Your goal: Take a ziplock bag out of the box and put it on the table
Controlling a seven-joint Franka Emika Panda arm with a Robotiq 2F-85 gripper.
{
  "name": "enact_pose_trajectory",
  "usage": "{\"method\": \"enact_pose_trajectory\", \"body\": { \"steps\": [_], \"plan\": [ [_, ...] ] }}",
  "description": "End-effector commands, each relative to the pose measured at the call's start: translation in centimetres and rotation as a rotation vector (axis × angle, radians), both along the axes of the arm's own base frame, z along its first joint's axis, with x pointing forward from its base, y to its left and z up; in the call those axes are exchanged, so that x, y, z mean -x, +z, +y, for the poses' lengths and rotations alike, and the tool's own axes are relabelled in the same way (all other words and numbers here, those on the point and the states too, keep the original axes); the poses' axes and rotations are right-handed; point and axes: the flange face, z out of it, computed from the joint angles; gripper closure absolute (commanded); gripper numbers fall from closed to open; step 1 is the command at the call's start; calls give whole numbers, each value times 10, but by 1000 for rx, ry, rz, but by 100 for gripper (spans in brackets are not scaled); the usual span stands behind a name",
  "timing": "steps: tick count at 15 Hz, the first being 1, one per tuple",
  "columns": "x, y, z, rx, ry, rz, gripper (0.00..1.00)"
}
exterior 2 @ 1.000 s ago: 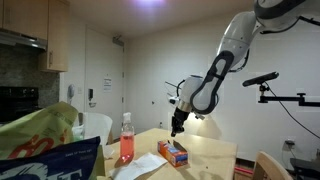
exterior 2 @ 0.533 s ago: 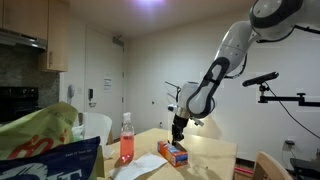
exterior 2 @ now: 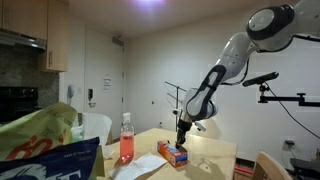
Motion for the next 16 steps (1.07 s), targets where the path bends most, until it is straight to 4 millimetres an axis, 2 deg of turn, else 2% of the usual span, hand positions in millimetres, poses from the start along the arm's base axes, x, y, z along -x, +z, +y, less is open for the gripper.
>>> {"method": "enact_pose_trajectory", "body": {
  "steps": [1, 6, 13, 14, 16],
  "plan": [
    [-2, -4, -4, -107, -106, -5, 100],
    [5, -14, -4, -257, -199, -34, 100],
    [20, -28, -11, -318, -261, -31, 100],
    [22, -30, -11, -317, -263, -23, 74],
    [24, -34, -12, -305, -268, -11, 66]
  ]
}}
